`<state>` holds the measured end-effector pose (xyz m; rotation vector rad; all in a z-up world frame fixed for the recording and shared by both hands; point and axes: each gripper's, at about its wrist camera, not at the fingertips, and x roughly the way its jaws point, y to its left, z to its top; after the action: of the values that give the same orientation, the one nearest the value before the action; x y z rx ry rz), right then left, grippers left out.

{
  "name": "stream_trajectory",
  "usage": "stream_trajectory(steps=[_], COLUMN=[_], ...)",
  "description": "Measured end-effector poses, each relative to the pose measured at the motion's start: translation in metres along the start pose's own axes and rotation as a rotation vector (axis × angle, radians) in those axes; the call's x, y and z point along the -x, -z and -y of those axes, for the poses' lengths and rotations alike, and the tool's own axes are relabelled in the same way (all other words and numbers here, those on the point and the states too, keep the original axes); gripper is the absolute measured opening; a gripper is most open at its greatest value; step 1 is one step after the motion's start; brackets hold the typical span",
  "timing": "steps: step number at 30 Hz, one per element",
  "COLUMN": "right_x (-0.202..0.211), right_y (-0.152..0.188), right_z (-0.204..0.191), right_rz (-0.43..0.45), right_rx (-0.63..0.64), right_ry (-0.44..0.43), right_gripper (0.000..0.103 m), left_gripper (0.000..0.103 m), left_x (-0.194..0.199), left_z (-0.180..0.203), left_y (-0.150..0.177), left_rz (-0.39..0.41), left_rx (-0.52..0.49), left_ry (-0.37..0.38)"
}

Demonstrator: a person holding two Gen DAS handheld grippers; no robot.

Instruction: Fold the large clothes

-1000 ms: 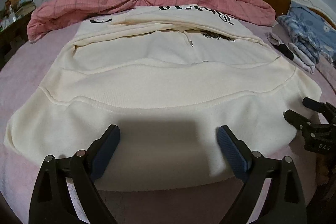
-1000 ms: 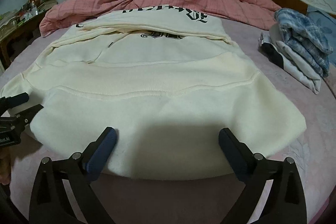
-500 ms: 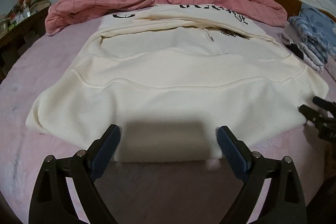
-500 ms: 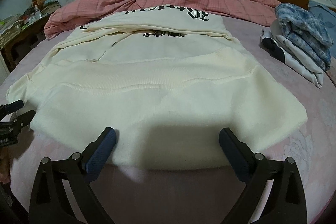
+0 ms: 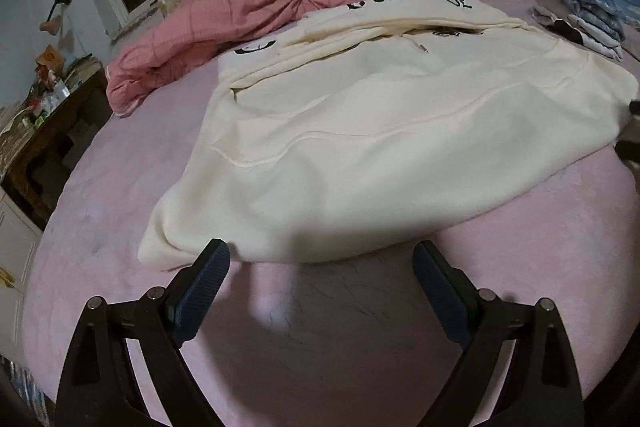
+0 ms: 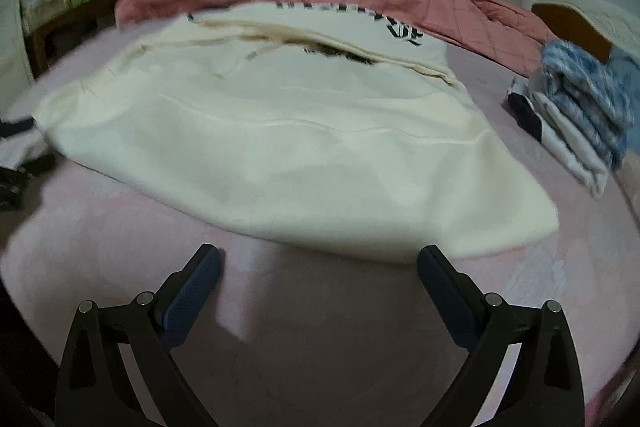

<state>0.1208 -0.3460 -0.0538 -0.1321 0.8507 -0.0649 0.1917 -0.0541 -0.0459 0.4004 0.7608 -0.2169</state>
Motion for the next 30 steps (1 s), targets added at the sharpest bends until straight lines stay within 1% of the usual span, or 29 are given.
stream_trajectory(steps=[2,4,5,6,7,8,9,10,11,12,13,14,15,17,18,19,20,22,23,24,27,29,30], right_x=[-0.004,-0.012,-0.015,-0.02,-0.022,-0.024,-0.027,-0.031,-0.037,-0.04,-0.04,-0.036,-0.033,-0.022,-0.016,-0.007,0.001,0.022,0.031,0.04,0.034,0.022,0.021], right_y=[-0.009,-0.015,-0.017,-0.019,-0.021,-0.023,-0.023,-0.023,-0.023,-0.024,-0.025,-0.026,-0.025,-0.02,-0.016,-0.011,-0.008,0.002,0.006,0.011,0.013,0.01,0.009], right_z=[-0.002,-0.008,-0.01,-0.01,-0.009,-0.008,-0.005,-0.003,0.002,0.01,0.015,0.02,0.022,0.02,0.019,0.019,0.019,0.02,0.02,0.021,0.028,0.032,0.031], right_rz=[0.001,0.014,0.018,0.02,0.027,0.042,0.053,0.048,0.031,0.02,0.023,0.028,0.035,0.069,0.076,0.087,0.095,0.115,0.124,0.13,0.109,0.059,0.059], right_rx=[0.039,0.109,0.129,0.141,0.14,0.141,0.154,0.164,0.156,0.128,0.104,0.081,0.072,0.063,0.057,0.04,0.022,-0.025,-0.041,-0.059,-0.067,-0.063,-0.055], right_ry=[0.066,0.143,0.16,0.175,0.189,0.202,0.215,0.235,0.266,0.27,0.258,0.251,0.256,0.297,0.303,0.297,0.288,0.261,0.253,0.241,0.252,0.219,0.214], right_gripper=[0.1,0.101,0.103,0.102,0.102,0.097,0.078,0.065,0.038,0.022,0.018,0.012,0.009,0.007,0.006,0.006,0.005,0.005,0.005,0.005,0.004,0.004,0.004], left_gripper=[0.093,0.088,0.078,0.065,0.057,0.038,0.023,0.021,0.015,0.013,0.012,0.011,0.01,0.008,0.007,0.006,0.006,0.005,0.004,0.003,0.003,0.005,0.006], left_x=[-0.005,-0.013,-0.018,-0.022,-0.024,-0.028,-0.033,-0.038,-0.039,-0.038,-0.033,-0.027,-0.019,-0.004,0.005,0.011,0.024,0.042,0.046,0.045,0.033,0.03,0.03], left_z=[0.0,-0.001,-0.002,-0.004,-0.005,-0.006,-0.007,-0.01,-0.015,-0.019,-0.02,-0.021,-0.022,-0.025,-0.029,-0.03,-0.034,-0.045,-0.052,-0.055,-0.049,-0.042,-0.038], left_y=[-0.004,-0.007,-0.01,-0.011,-0.014,-0.016,-0.017,-0.017,-0.017,-0.017,-0.016,-0.014,-0.012,-0.005,-0.001,0.002,0.005,0.014,0.018,0.021,0.022,0.019,0.018], left_rz=[0.017,0.041,0.034,0.029,0.038,0.048,0.047,0.041,0.038,0.037,0.049,0.066,0.083,0.099,0.098,0.084,0.088,0.113,0.108,0.105,0.108,0.105,0.112], left_rx=[-0.033,-0.062,-0.061,-0.058,-0.064,-0.081,-0.101,-0.109,-0.096,-0.079,-0.073,-0.072,-0.065,-0.027,-0.003,0.007,0.039,0.124,0.163,0.177,0.126,0.102,0.09], left_ry=[-0.029,-0.051,-0.053,-0.054,-0.069,-0.099,-0.151,-0.173,-0.156,-0.145,-0.145,-0.152,-0.161,-0.153,-0.15,-0.15,-0.138,-0.09,-0.071,-0.065,-0.09,-0.077,-0.072])
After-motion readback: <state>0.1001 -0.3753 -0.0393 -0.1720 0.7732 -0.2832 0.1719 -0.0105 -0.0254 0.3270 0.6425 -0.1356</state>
